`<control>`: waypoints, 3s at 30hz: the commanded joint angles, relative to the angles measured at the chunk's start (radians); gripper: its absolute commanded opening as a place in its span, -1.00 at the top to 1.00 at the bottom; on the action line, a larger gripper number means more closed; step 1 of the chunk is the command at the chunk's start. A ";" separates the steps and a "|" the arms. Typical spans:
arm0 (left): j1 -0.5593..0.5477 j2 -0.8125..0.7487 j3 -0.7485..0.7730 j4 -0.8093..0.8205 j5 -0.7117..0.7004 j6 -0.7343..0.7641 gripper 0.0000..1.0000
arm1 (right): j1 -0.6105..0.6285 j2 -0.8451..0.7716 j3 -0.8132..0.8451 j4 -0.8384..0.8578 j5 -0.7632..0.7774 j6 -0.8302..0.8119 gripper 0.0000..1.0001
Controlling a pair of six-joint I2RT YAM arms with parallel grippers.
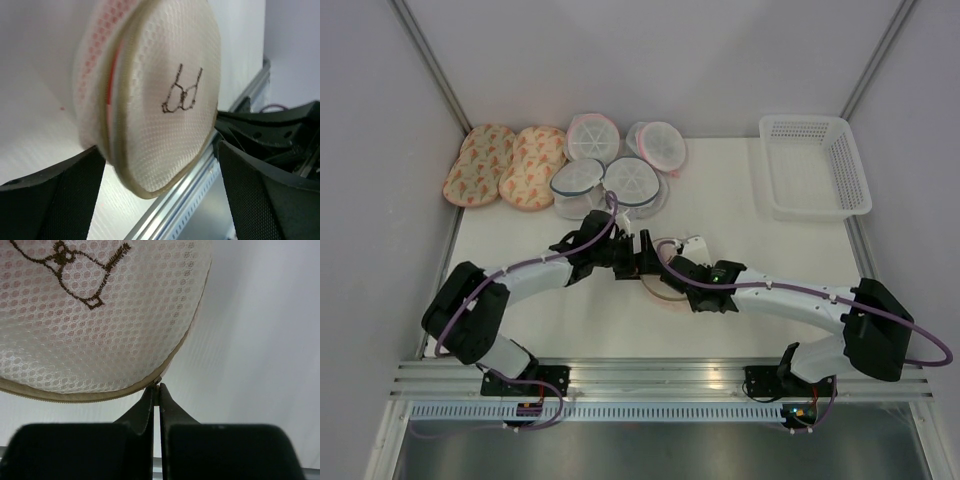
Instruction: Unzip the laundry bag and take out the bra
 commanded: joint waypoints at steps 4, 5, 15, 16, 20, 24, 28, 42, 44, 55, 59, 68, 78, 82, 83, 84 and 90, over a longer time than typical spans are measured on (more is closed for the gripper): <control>0.007 -0.301 -0.074 -0.256 -0.413 -0.107 -0.93 | -0.001 -0.074 -0.010 0.060 -0.114 -0.058 0.99; 0.007 -0.346 -0.124 -0.267 -0.430 -0.127 -0.93 | 0.000 -0.077 -0.020 0.092 -0.146 -0.069 0.99; -0.006 -0.696 -0.370 -0.196 -0.280 -0.373 -0.99 | 0.000 -0.129 -0.105 0.498 -0.766 -0.147 0.99; -0.009 -0.679 -0.384 -0.160 -0.271 -0.403 -0.99 | 0.002 -0.120 -0.103 0.520 -0.783 -0.143 0.99; -0.033 -0.603 -0.428 0.021 -0.236 -0.462 -0.99 | 0.002 -0.057 -0.082 0.587 -0.817 -0.126 0.99; -0.052 -0.506 -0.405 0.144 -0.220 -0.486 -0.99 | 0.016 -0.011 -0.072 0.610 -0.820 -0.118 0.99; -0.067 -0.455 -0.392 0.240 -0.220 -0.509 -0.87 | 0.026 0.001 -0.072 0.612 -0.811 -0.114 0.99; -0.076 -0.397 -0.367 0.184 -0.286 -0.433 0.96 | 0.028 -0.113 -0.073 0.362 -0.592 -0.152 0.99; -0.072 -0.420 -0.364 0.159 -0.308 -0.419 0.95 | 0.028 -0.115 -0.079 0.302 -0.584 -0.152 0.99; -0.053 -0.457 -0.336 0.081 -0.326 -0.370 0.95 | 0.028 -0.055 -0.065 0.017 -0.218 -0.051 0.99; -0.053 -0.452 -0.332 0.079 -0.314 -0.362 0.96 | 0.028 -0.028 -0.023 -0.052 -0.001 0.000 0.99; -0.053 -0.536 -0.332 0.033 -0.335 -0.359 -0.41 | 0.028 0.011 -0.003 -0.090 0.111 0.044 0.99; -0.053 -0.861 -0.335 -0.289 -0.624 -0.402 -0.99 | 0.011 0.011 0.036 -0.253 0.281 0.133 -0.06; -0.053 -0.982 -0.342 -0.375 -0.691 -0.405 -0.99 | 0.013 -0.047 0.085 -0.267 0.270 0.112 -0.25; -0.053 -0.996 -0.342 -0.385 -0.696 -0.402 -0.99 | 0.011 -0.073 0.092 -0.247 0.244 0.086 -0.25; -0.053 -1.015 -0.339 -0.393 -0.699 -0.399 -0.99 | 0.014 -0.101 0.096 -0.194 0.217 0.048 -0.25; -0.053 -1.004 -0.341 -0.408 -0.684 -0.387 -0.99 | 0.013 -0.253 0.118 0.030 -0.002 -0.064 -0.25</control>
